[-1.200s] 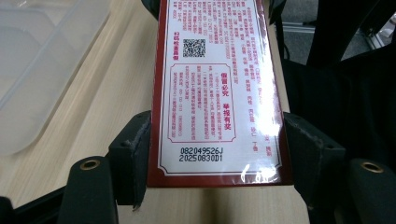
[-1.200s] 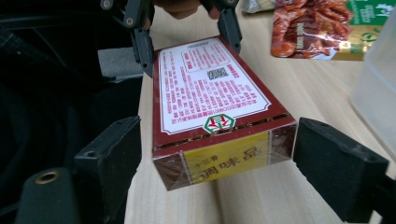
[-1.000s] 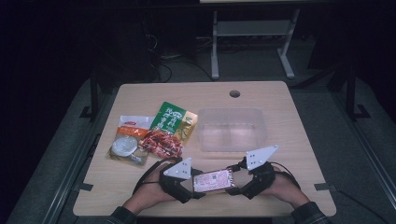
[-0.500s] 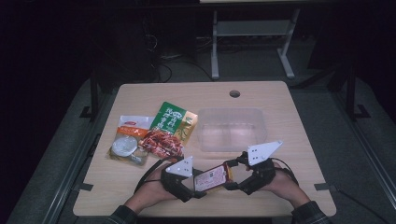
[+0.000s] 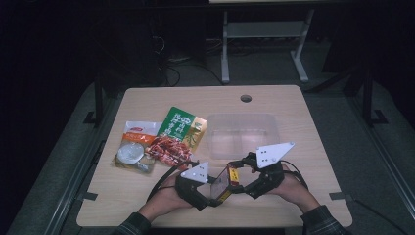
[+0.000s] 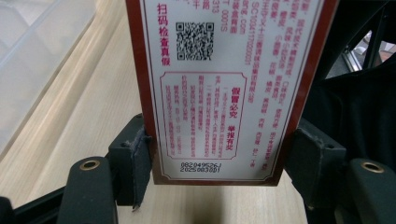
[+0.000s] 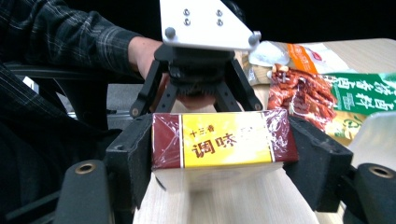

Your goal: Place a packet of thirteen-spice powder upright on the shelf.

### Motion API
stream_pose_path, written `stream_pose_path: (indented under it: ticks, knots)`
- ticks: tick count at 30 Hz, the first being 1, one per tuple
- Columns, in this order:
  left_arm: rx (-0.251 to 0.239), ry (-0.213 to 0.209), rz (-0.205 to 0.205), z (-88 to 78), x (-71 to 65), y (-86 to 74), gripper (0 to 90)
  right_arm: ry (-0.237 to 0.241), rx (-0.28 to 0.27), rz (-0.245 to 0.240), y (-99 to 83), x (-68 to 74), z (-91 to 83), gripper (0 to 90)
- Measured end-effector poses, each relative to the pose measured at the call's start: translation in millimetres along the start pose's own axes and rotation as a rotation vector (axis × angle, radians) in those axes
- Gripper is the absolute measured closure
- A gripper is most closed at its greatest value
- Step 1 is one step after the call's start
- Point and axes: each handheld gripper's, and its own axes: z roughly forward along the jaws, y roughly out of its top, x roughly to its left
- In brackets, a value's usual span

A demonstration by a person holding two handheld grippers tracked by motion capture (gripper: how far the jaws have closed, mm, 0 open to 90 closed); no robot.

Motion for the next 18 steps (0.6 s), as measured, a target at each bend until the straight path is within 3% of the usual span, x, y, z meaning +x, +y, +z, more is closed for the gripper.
stream_pose_path:
  ticks: [9, 18]
  knots:
    - [0.014, -0.009, 0.016, 5.6, -1.5, 3.3, 31.3, 0.022, -0.004, -0.004, 2.2, 1.2, 5.3, 30.2]
    - [0.017, -0.007, -0.001, 10.3, -3.1, 1.9, 29.9, 0.029, 0.006, -0.001, 3.4, 2.2, 11.0, 31.3]
